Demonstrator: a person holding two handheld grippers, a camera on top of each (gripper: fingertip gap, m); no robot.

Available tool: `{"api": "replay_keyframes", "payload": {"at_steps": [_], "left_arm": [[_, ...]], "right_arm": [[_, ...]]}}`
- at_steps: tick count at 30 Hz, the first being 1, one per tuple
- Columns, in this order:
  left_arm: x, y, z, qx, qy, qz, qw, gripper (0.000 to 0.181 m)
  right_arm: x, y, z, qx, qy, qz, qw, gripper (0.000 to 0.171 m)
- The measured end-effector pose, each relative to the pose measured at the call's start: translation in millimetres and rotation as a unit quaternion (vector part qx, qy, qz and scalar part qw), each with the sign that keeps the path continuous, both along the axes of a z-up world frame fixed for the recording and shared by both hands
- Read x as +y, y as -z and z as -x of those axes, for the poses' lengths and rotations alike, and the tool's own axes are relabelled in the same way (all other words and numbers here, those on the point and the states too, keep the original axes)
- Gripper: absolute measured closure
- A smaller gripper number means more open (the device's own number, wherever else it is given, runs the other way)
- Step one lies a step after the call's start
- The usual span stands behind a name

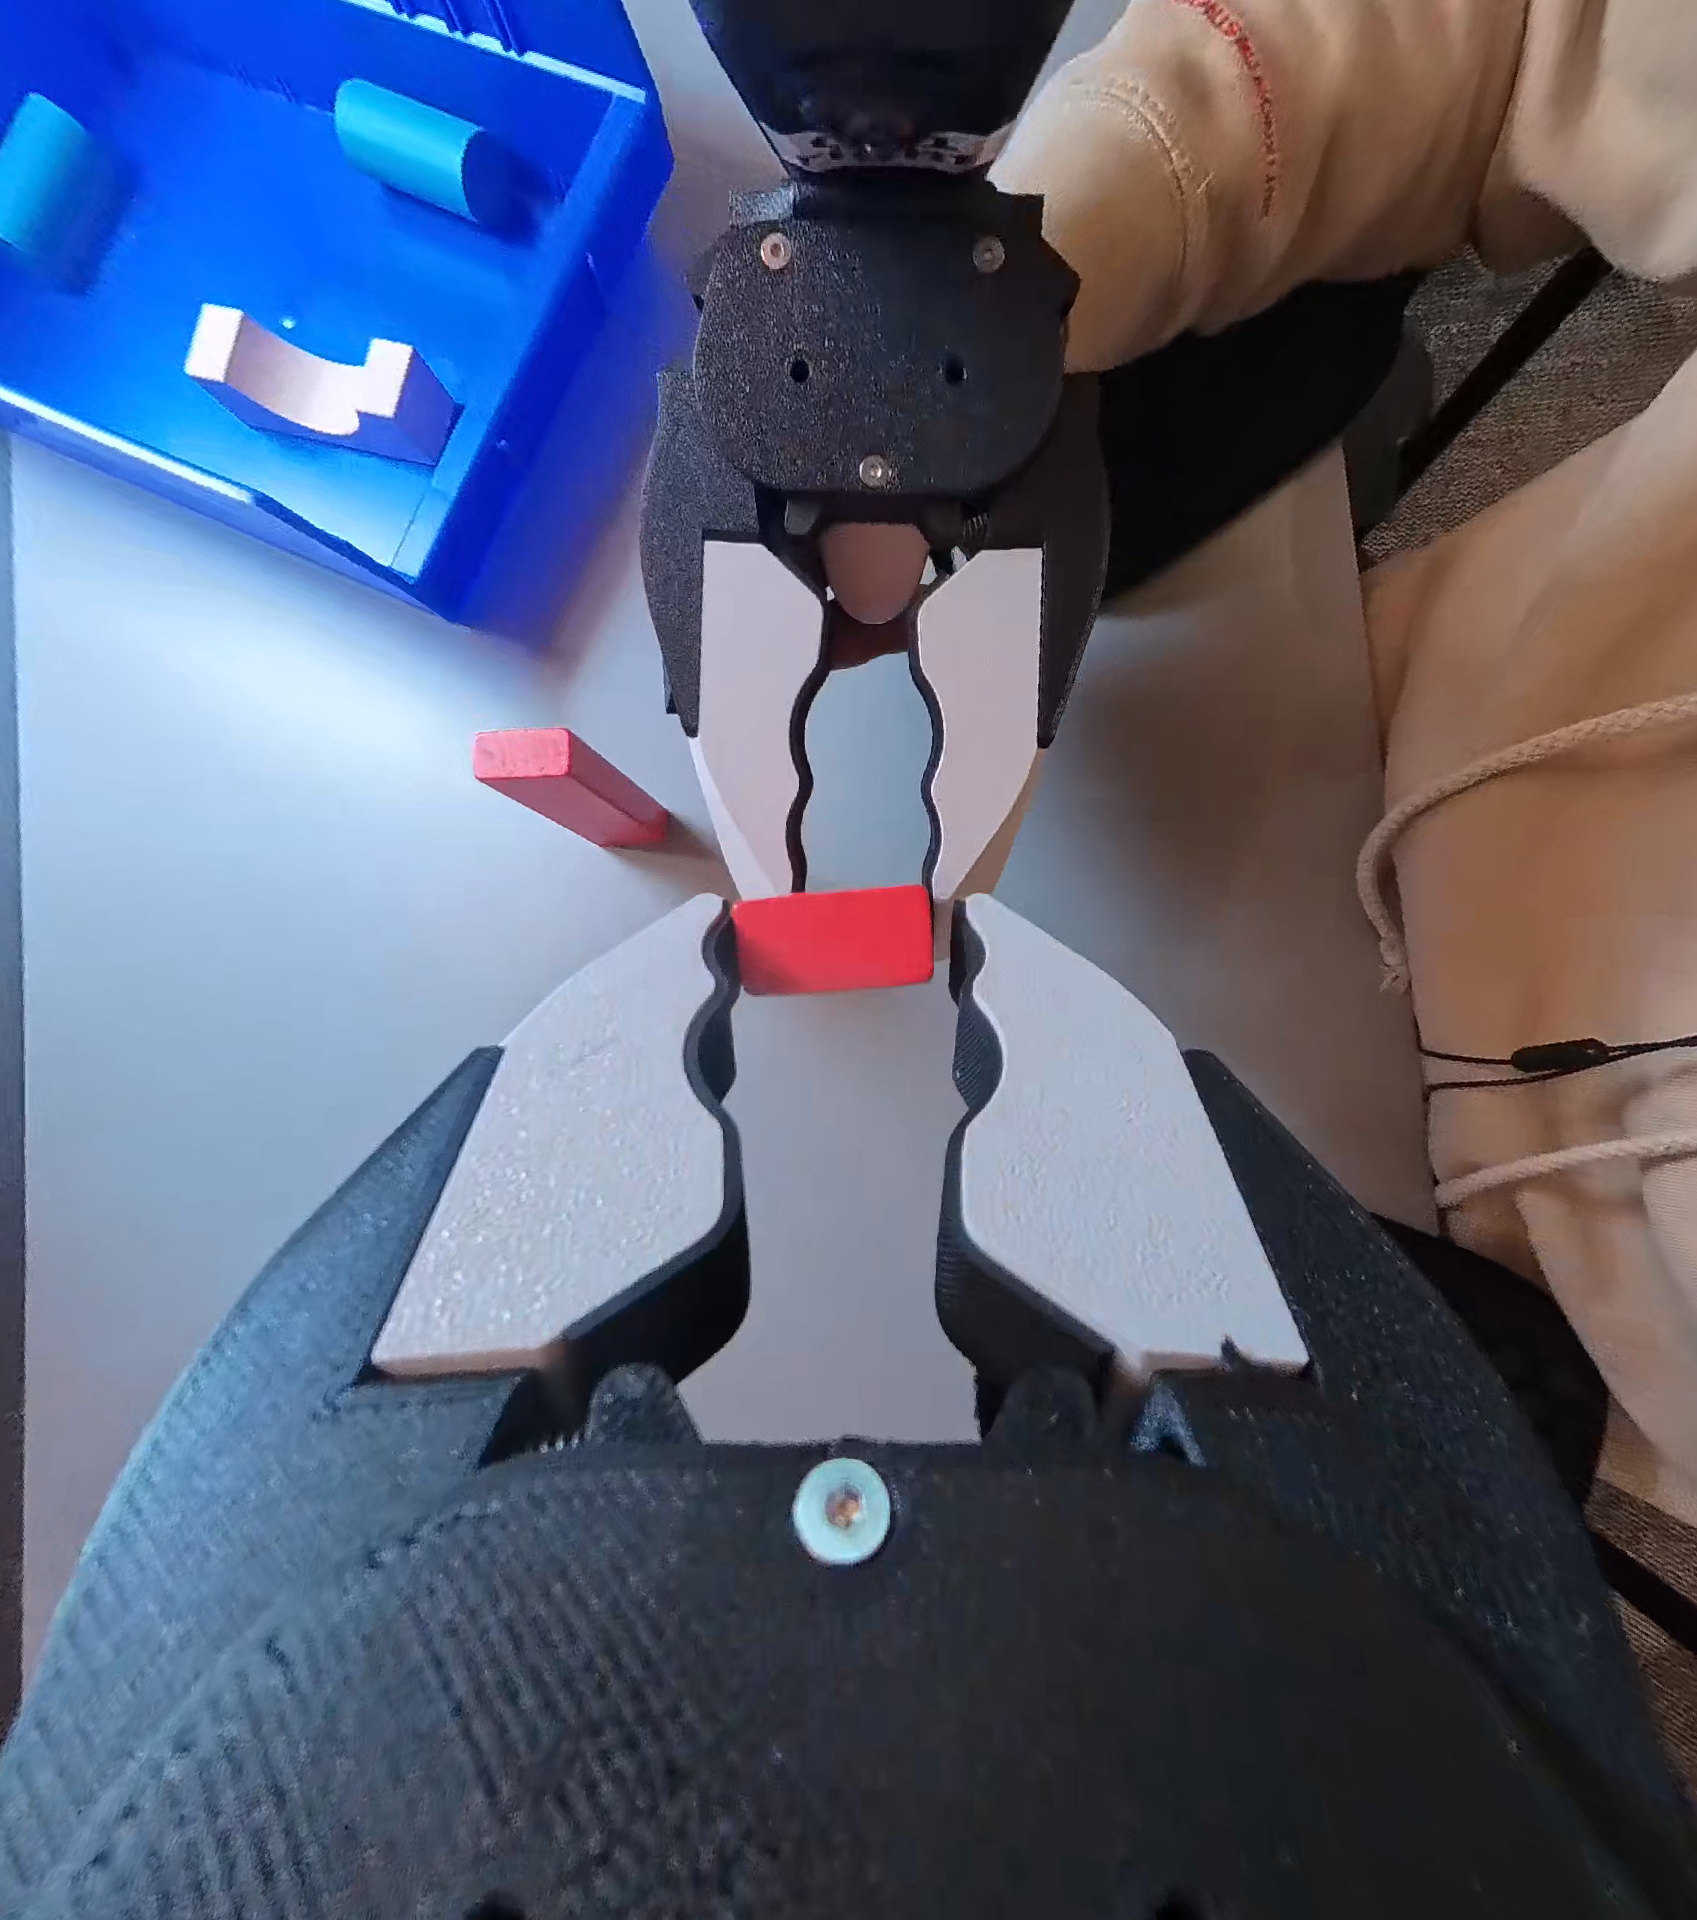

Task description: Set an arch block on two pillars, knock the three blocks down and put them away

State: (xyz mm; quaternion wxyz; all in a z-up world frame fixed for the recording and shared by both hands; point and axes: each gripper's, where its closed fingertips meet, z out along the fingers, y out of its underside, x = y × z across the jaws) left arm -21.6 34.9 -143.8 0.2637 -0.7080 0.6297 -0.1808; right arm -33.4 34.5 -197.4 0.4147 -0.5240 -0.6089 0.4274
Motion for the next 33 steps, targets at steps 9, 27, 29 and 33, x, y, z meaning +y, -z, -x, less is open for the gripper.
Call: {"api": "replay_keyframes", "payload": {"at_steps": [9,27,29,33], "left_arm": [[5.9,8.3,9.0,0.052,-0.006,0.001,0.999,0.146],[93.9,77.6,24.2,0.143,-0.055,0.036,0.987,0.146],[96.6,86.6,22.0,0.143,-0.06,0.044,0.987,0.146],[98.1,99.6,20.6,0.154,-0.063,0.052,0.985,0.146]], "right_arm": [[4.6,2.6,-1.7,-0.005,0.006,0.012,1.0,0.139],[78.8,-6.3,-87.5,-0.008,0.111,-0.003,0.994,0.114],[76.5,-4.9,-85.7,-0.011,0.107,-0.006,0.994,0.114],[72.5,-6.4,-81.3,-0.001,0.101,-0.003,0.995,0.113]]}}
